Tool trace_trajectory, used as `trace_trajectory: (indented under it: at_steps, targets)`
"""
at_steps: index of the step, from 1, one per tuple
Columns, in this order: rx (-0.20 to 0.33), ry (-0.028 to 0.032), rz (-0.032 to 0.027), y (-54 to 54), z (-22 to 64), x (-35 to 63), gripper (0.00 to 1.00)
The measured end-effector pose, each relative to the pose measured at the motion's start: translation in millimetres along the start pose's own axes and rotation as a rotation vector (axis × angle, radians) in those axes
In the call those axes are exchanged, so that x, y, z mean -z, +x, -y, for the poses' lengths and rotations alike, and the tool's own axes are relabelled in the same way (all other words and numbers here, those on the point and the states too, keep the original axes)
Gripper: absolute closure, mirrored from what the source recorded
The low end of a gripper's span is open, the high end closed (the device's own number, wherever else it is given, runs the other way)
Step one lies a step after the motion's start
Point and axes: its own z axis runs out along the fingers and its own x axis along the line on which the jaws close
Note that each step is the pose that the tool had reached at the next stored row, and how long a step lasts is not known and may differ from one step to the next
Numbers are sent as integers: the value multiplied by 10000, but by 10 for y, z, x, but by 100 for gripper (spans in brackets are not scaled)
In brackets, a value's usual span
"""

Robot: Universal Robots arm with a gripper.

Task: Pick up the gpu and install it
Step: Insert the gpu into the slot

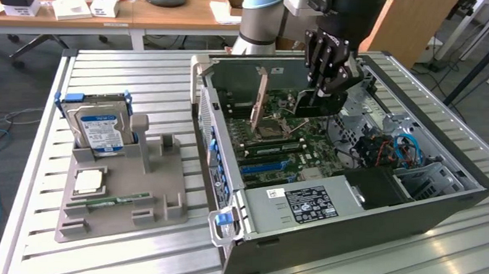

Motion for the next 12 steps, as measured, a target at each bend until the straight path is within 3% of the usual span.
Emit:
trace_trajectory:
  at_steps: [12]
  targets:
    - [0, 5, -1, -3, -8, -206, 74]
